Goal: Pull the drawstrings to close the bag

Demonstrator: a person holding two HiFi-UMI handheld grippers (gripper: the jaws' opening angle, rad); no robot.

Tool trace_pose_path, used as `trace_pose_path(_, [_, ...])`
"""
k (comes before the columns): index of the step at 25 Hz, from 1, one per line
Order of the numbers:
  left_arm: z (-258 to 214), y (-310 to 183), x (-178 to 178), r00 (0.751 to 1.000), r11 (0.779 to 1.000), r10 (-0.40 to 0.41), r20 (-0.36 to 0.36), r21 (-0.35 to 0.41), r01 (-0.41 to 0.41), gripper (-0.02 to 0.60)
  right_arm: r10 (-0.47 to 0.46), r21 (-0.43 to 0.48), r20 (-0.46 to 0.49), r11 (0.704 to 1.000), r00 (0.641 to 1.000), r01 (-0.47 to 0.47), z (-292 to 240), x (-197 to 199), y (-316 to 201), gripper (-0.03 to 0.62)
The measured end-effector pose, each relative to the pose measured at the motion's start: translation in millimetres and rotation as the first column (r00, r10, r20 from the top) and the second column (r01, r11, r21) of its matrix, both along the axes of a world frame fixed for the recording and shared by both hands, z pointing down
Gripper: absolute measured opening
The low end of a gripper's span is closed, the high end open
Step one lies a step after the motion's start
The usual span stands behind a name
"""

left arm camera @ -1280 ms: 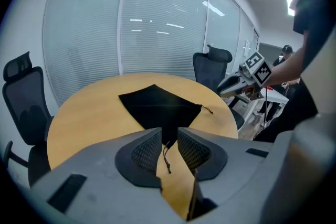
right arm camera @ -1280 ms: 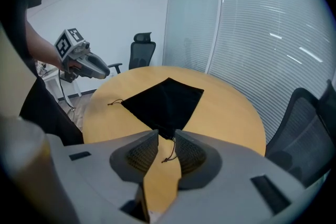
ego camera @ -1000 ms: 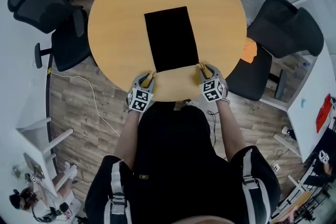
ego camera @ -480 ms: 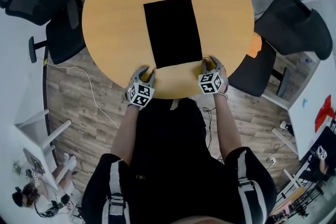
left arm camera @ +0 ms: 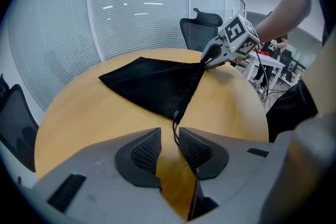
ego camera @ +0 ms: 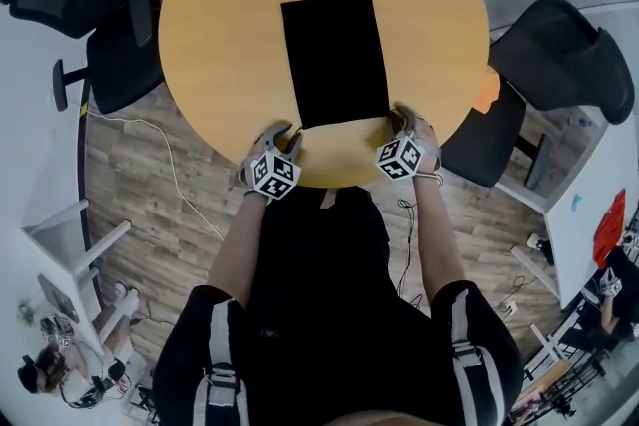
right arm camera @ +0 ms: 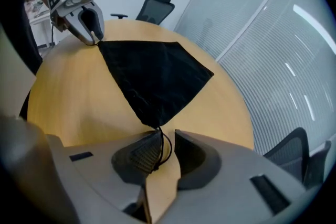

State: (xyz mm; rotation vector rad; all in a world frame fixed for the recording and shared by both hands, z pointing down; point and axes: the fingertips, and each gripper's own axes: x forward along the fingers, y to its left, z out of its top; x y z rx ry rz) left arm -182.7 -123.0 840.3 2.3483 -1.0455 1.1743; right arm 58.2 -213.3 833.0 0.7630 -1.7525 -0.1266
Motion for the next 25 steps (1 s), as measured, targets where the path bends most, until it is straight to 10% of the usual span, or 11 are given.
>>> trace_pose_path(11, [-8,4,10,0.992,0.998,-0.044,-0.122,-0.048,0.039,0.094,0.017,-0.053,0.036,0.999,0.999,-0.015,3,1,-3,0.103])
trace_pose_path(25, [6,-4,-1,0.987,0.985,-0.127,-0.098,-0.125,0.115,0.102,0.064,-0.057,0.073,0.997,0.995,-0.060,7,2,-4,0.057])
